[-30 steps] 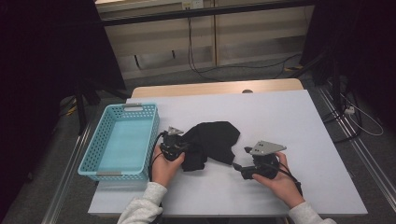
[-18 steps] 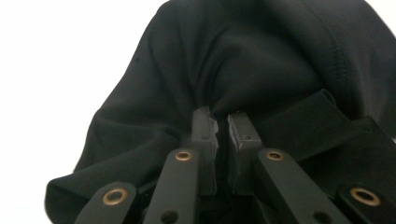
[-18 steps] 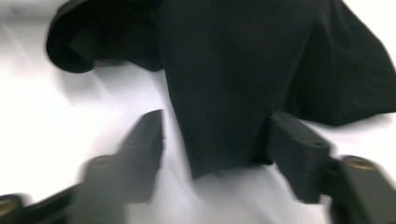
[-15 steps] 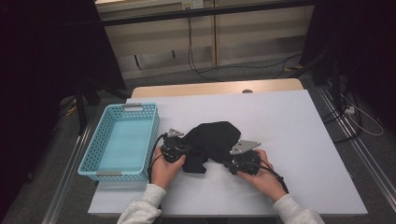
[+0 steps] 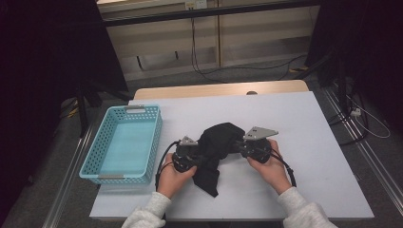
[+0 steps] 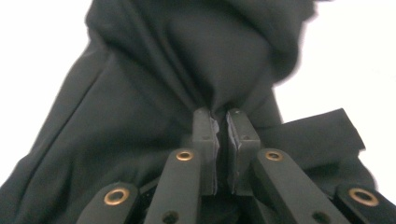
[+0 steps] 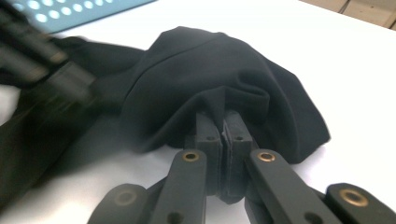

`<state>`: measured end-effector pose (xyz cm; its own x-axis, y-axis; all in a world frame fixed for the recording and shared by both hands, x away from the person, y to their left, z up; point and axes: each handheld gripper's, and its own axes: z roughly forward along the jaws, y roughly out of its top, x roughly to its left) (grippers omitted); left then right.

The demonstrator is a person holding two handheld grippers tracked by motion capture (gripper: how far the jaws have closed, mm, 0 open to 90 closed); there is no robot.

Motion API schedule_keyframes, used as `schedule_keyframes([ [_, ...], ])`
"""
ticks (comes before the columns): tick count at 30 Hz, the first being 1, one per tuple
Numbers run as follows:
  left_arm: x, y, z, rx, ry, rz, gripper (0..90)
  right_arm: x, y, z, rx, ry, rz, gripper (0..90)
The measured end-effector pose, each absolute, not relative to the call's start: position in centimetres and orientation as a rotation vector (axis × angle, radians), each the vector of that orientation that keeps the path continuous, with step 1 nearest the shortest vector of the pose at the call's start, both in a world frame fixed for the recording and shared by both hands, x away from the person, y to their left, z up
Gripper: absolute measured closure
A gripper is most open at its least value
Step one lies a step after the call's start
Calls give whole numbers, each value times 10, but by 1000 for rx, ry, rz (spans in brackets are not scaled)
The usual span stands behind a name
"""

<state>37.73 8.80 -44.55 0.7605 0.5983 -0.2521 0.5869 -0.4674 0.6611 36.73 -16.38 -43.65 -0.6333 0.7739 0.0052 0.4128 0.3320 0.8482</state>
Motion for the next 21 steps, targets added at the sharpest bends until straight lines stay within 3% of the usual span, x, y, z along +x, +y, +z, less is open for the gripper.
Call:
schedule_keyframes([
  [4,370,83,-441,2224,854,66,840,374,-165,-434,1047,2168,1246,878],
  [13,379,128,-412,2063,986,242,847,376,-182,-415,1064,2029,1319,881],
  [21,384,136,-405,2028,1008,308,846,370,-200,-407,1062,1997,1342,879],
])
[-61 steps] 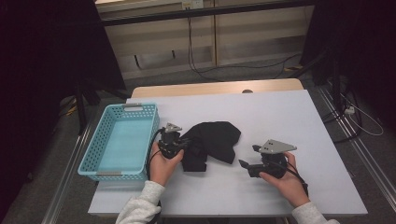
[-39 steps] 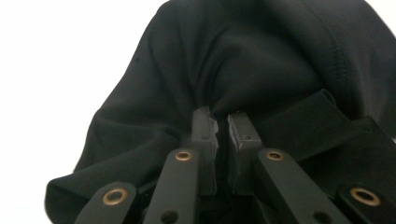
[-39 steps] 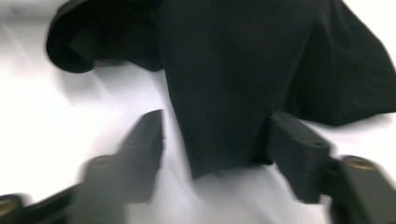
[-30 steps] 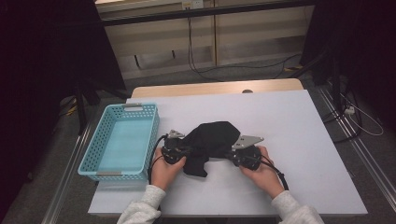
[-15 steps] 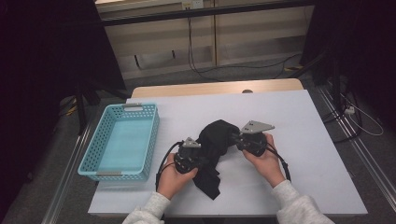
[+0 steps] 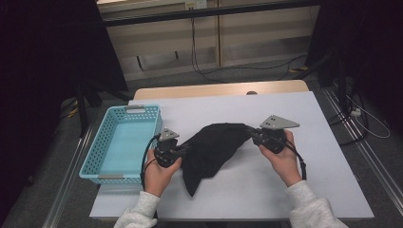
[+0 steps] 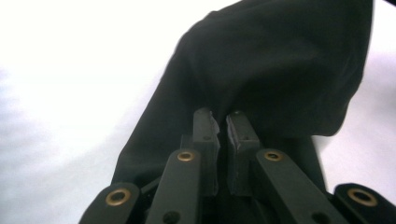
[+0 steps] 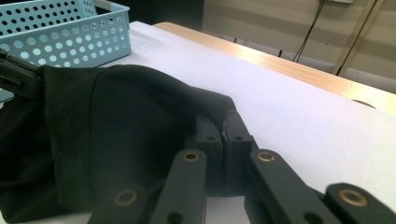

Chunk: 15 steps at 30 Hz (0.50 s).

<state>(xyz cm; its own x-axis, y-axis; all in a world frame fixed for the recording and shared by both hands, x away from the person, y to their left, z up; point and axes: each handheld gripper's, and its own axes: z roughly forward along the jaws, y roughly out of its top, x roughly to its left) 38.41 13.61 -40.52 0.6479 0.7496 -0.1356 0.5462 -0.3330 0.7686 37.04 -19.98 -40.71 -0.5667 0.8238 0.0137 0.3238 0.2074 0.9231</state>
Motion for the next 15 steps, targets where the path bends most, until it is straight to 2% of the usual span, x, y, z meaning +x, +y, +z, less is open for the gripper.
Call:
schedule_keyframes([
  [5,388,137,-410,2024,1046,342,844,369,-195,-409,1049,2026,1358,877],
  [15,389,142,-420,2079,1098,324,832,378,-174,-425,1031,2117,1320,847],
])
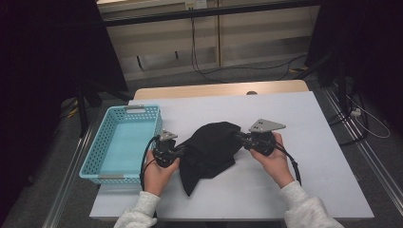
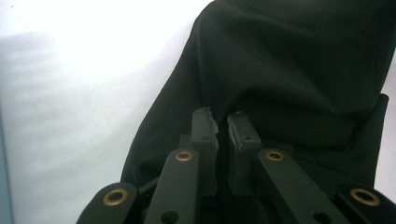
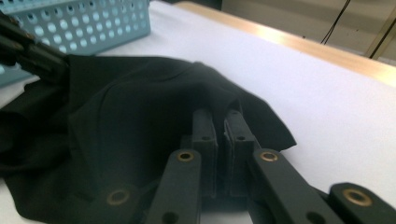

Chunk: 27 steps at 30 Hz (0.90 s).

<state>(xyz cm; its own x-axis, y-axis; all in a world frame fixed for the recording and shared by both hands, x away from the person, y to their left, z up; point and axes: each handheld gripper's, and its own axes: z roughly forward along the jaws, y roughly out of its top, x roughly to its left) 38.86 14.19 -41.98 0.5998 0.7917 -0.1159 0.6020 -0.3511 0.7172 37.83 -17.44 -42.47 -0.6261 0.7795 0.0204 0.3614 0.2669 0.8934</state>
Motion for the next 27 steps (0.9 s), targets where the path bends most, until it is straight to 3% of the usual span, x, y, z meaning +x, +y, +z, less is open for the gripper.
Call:
schedule_keyframes([
  [5,388,140,-419,2056,1091,314,783,381,-165,-434,1013,2194,1275,849],
  [11,386,127,-410,2034,1021,325,393,377,-156,-436,975,2238,1261,832],
  [19,387,103,-408,2079,945,360,239,367,-163,-437,1051,2187,1205,523],
  [27,392,85,-409,2109,891,350,210,354,-192,-433,1152,2061,1240,391],
])
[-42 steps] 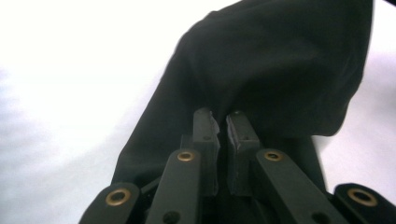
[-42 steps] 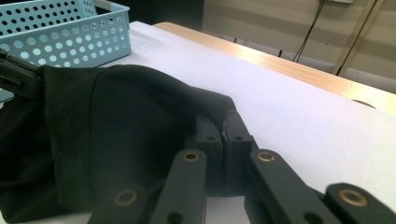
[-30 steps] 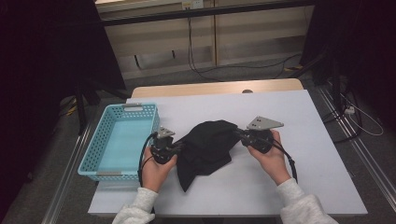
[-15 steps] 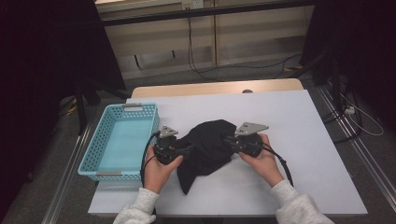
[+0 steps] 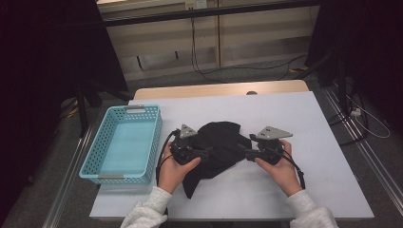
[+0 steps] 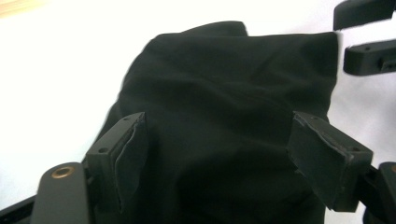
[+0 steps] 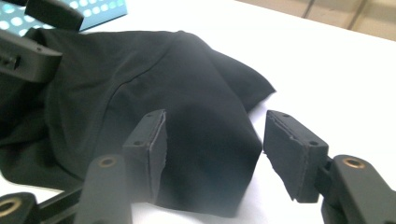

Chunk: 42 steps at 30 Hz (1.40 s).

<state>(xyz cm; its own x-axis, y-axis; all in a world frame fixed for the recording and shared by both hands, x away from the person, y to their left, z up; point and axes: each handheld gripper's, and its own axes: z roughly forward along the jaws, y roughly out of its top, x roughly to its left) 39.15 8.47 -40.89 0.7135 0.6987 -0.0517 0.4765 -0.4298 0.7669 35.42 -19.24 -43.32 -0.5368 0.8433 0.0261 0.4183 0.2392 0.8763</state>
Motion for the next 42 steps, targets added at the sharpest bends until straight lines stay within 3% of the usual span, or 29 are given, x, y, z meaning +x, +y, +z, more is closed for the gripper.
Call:
schedule_keyframes([
  [6,392,67,-414,2147,814,318,239,344,-209,-433,1206,1991,1246,338],
  [11,394,50,-430,2208,777,280,366,337,-217,-434,1234,1971,1242,330],
  [14,394,44,-438,2253,777,242,489,335,-220,-436,1241,1971,1247,329],
  [18,396,43,-443,2289,848,217,761,333,-220,-437,1246,1980,1239,327],
  [21,397,46,-439,2279,891,197,896,333,-220,-438,1246,1985,1247,327],
  [31,409,106,-398,2042,1055,230,900,335,-207,-441,1216,2055,1270,326],
  [34,407,107,-400,2053,1001,174,900,337,-199,-441,1177,2087,1256,325],
  [38,397,85,-409,2118,883,188,615,340,-197,-440,1173,2089,1256,321],
  [42,388,67,-417,2168,818,154,482,343,-203,-441,1211,2072,1254,310],
])
